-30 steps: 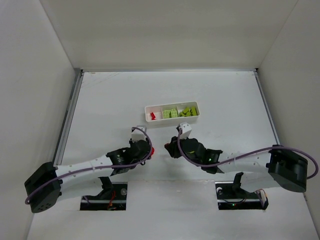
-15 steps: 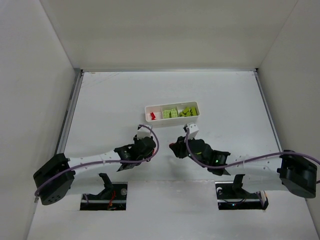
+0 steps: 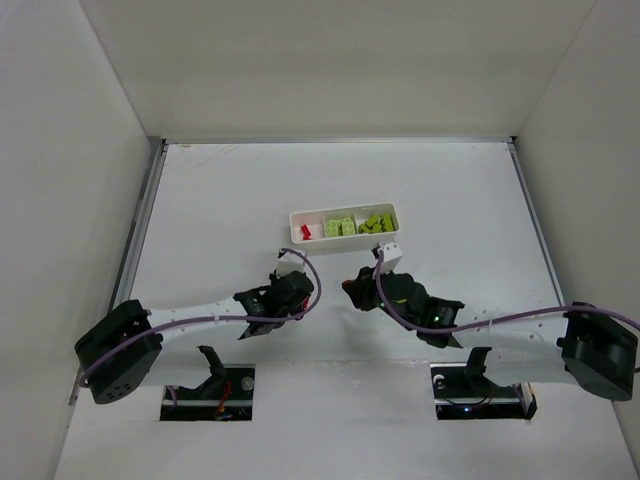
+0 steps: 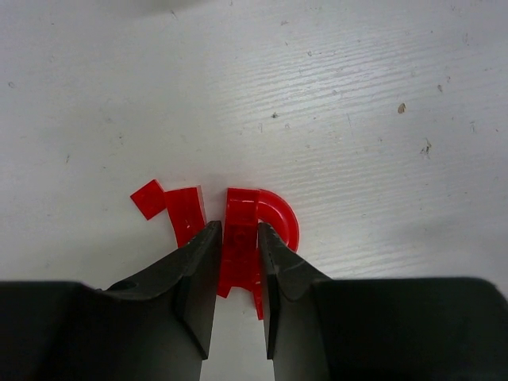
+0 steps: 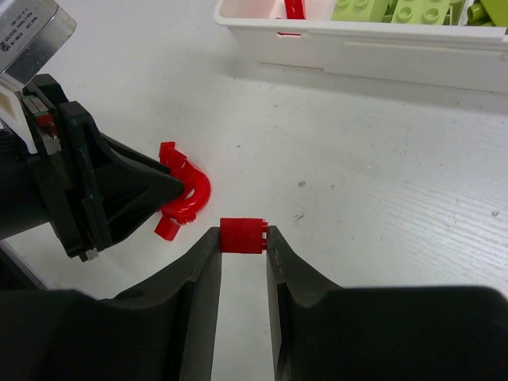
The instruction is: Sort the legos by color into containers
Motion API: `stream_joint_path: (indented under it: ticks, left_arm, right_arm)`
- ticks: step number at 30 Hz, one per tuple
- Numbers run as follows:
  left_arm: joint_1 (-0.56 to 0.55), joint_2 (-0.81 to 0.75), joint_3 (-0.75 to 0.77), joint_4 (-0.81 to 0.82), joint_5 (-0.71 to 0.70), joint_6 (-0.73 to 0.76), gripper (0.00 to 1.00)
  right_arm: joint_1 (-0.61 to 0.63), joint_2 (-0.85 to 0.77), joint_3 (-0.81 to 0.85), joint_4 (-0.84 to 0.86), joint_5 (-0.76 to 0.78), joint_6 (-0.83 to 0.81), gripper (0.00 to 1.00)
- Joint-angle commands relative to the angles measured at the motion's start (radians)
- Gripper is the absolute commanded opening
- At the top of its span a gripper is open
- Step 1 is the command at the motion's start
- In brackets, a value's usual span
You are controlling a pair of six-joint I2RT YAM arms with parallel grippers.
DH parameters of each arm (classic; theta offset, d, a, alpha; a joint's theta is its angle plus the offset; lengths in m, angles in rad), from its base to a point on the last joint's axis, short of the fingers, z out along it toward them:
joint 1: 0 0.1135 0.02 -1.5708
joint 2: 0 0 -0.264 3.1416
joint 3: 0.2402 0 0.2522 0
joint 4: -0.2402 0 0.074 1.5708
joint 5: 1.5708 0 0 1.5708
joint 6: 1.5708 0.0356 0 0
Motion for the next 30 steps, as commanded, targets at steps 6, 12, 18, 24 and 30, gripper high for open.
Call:
stream_joint_path:
  ticks: [6,12,18,24,30]
  left_arm:
    - [0.016,0.018,0.023,0.038,0.008,0.029,0.23]
    - [0.015,0.037,0.013,0.049,0.003,0.023,0.21]
    - [0.027,-0.069,0.010,0.029,0.002,0.015,0.11]
    - [0.067,-0.290,0.013,-0.019,0.032,-0.011,0.11]
    - [0.131,-0.414,-0.008,-0.083,0.095,-0.046,0.11]
  right_arm:
    - [-0.022,-0.032,0.066,0.015,-0.011,-0.048,0.26]
    - [-0.028,-0.040,0.092,-0.002,-0.012,-0.059,0.26]
    - [-0.037,-0.028,0.109,-0.003,-0.012,-0.067,0.26]
    - [-0.083,0.050,0.185,0.010,-0.043,-0.094,0.26]
    - [-0.160,0.249,0.362,0.055,-0.100,-0.140,0.26]
